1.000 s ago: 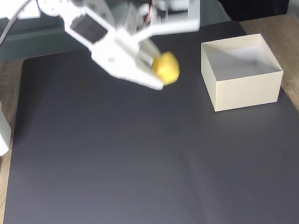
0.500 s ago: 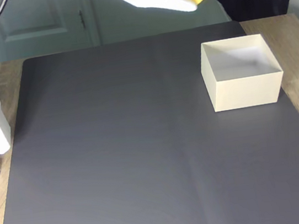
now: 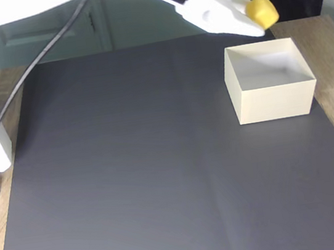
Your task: Grasp a cube block and put it in the white box.
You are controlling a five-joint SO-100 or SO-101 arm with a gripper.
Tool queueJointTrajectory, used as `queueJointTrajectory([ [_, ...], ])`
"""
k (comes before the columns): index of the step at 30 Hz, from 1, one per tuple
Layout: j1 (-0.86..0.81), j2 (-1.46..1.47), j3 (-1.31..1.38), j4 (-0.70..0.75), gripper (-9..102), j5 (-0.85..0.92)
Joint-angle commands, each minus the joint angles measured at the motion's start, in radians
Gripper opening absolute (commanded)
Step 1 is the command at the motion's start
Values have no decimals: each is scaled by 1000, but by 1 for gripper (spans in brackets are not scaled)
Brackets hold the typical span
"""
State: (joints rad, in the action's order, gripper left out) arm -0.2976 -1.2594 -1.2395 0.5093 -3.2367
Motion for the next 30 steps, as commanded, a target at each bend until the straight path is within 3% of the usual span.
queueJointTrajectory([
  [1,-3,80,150,-20,0,5],
  [7,23,233,284,-15,0,11],
  [23,72,288,293,-26,0,21],
  [30,60,276,293,-11,13,35],
])
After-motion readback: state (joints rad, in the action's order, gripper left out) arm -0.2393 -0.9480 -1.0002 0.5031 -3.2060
